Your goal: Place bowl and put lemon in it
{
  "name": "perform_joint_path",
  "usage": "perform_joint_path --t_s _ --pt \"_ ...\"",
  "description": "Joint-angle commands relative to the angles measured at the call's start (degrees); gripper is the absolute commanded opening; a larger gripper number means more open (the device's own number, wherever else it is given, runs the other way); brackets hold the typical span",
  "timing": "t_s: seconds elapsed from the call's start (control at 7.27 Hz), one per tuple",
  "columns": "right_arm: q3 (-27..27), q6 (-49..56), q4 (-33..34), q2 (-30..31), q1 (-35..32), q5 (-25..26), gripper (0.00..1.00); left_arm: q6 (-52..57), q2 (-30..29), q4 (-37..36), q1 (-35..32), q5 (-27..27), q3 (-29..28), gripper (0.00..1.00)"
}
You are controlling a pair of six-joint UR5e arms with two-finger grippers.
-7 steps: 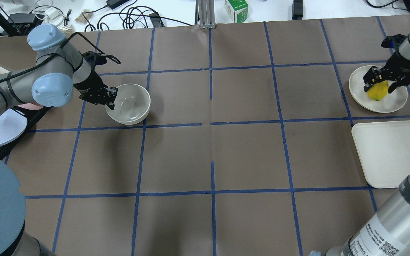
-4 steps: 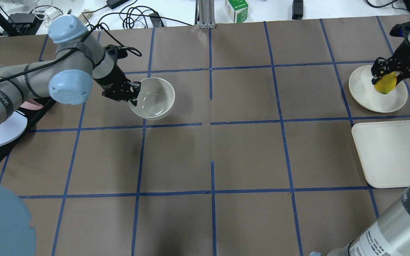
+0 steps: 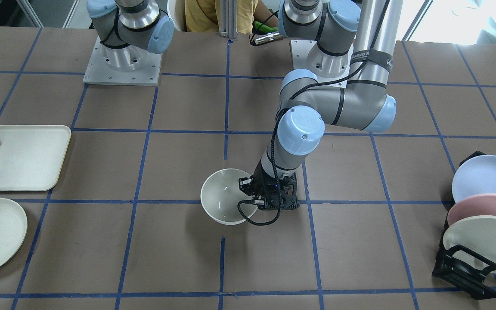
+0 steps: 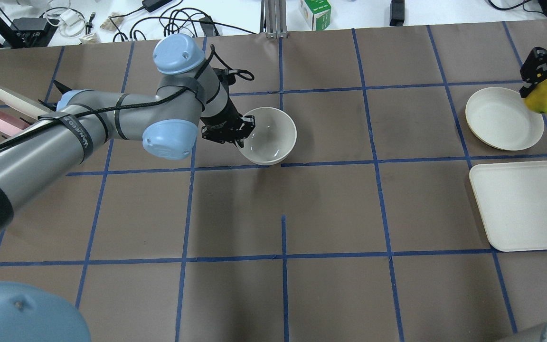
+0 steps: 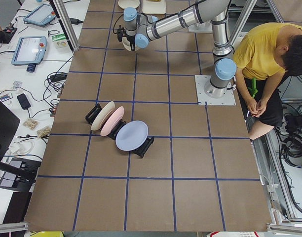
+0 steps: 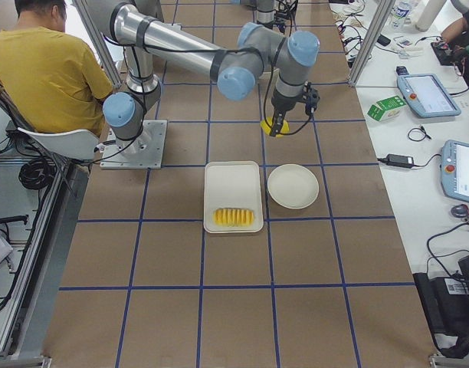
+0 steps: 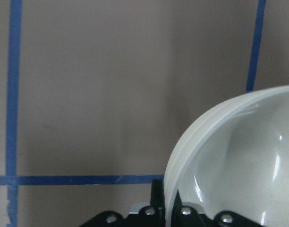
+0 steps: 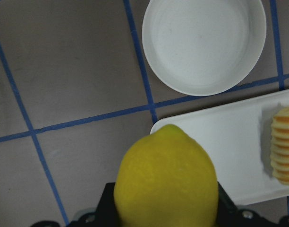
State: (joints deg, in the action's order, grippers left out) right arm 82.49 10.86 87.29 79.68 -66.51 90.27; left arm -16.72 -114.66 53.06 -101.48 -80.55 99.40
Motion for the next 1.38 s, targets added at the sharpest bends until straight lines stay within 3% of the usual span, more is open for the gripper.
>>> perform_joint_path --t_s 0.0,0.14,0.28,0.55,0.69,0.96,1.24 --pt "0.0 -12.7 -2.0 2.5 -10.7 -0.2 0.00 -0.8 -1.6 -0.4 -0.8 0.0 0.0 0.00" --pt "0.0 -17.9 -1.2 2.3 -14.0 -0.2 0.00 0.3 -2.3 -0.6 -0.8 0.0 0.0 0.04" --pt "0.0 -18.1 0.0 2.2 -15.7 -0.3 0.00 0.7 -3.0 -0.7 -0.8 -0.4 0.1 0.95" --pt "0.0 -18.2 1.1 1.1 -18.4 -2.3 0.00 2.2 -0.1 -0.2 0.8 0.1 -1.8 1.00" --pt "0.6 -18.7 3.5 0.7 -20.6 -2.3 0.00 4.9 2.5 4.1 4.0 0.7 -4.4 1.00" --pt "0.5 -27.0 9.4 -3.0 -28.0 -2.5 0.00 14.4 8.2 16.9 7.2 -2.1 -9.0 1.00" --pt "0.6 -36.1 15.5 -6.8 -36.6 -2.2 0.00 17.1 15.1 30.2 9.6 -7.8 -10.1 1.00"
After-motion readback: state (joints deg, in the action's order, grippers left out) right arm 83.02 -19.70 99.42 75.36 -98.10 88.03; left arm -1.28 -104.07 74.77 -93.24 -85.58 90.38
